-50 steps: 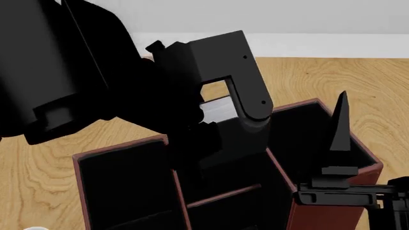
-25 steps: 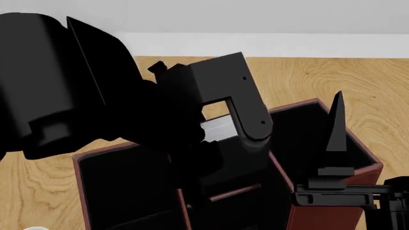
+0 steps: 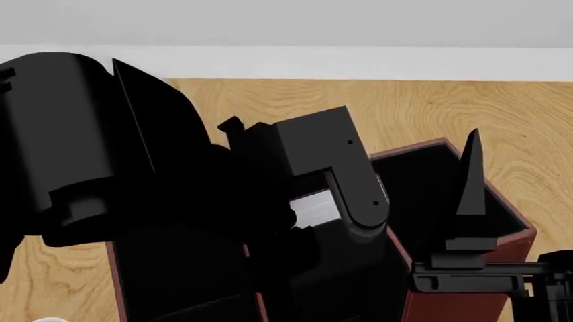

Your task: Pick up the book and place it in the back compartment of the caddy.

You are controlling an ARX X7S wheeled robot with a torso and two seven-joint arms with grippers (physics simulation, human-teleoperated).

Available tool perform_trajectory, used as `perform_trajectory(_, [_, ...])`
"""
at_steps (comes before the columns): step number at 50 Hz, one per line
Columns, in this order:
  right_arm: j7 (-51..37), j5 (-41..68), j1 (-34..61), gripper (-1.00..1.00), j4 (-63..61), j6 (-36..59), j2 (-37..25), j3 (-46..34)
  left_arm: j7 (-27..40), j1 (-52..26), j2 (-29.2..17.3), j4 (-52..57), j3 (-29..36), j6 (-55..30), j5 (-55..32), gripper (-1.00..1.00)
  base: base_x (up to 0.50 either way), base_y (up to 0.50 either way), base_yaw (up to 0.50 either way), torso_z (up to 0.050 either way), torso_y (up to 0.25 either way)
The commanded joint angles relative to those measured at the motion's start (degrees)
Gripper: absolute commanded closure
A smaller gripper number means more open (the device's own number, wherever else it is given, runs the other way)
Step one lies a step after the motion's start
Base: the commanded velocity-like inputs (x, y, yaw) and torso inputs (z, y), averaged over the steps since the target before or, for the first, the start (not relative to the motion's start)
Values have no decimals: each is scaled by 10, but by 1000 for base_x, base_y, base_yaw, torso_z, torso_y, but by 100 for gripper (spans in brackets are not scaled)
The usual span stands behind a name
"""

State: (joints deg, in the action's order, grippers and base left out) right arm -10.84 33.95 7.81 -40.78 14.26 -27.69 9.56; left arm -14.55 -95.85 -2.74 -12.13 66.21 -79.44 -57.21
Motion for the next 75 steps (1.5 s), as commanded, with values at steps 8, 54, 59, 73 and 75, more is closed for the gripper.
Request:
perform_trajectory(8, [-1,3,0,-100,-1,-1,-2,-3,8,11,2,-29,11,33,19,100,0,0,0,0,1])
perform_trajectory(54, [-3,2,3,-100,6,-5,-6,-11,7,52,14,-68,67,94,18,100,0,0,0,0,1])
perform_trajectory(59, [-2,2,3,-100,7,-5,-6,-13,-5,56,17,-90,79,114,25,100,0,0,0,0,2])
perform_trajectory(73, [-3,1,5,-100,10,-6,-7,-16,-9,31,27,-151,156,192,-25,100,0,0,0,0,1])
perform_trajectory(75, [-3,1,6,-100,11,-6,-7,-18,-3,24,27,-155,174,206,-47,100,0,0,0,0,5])
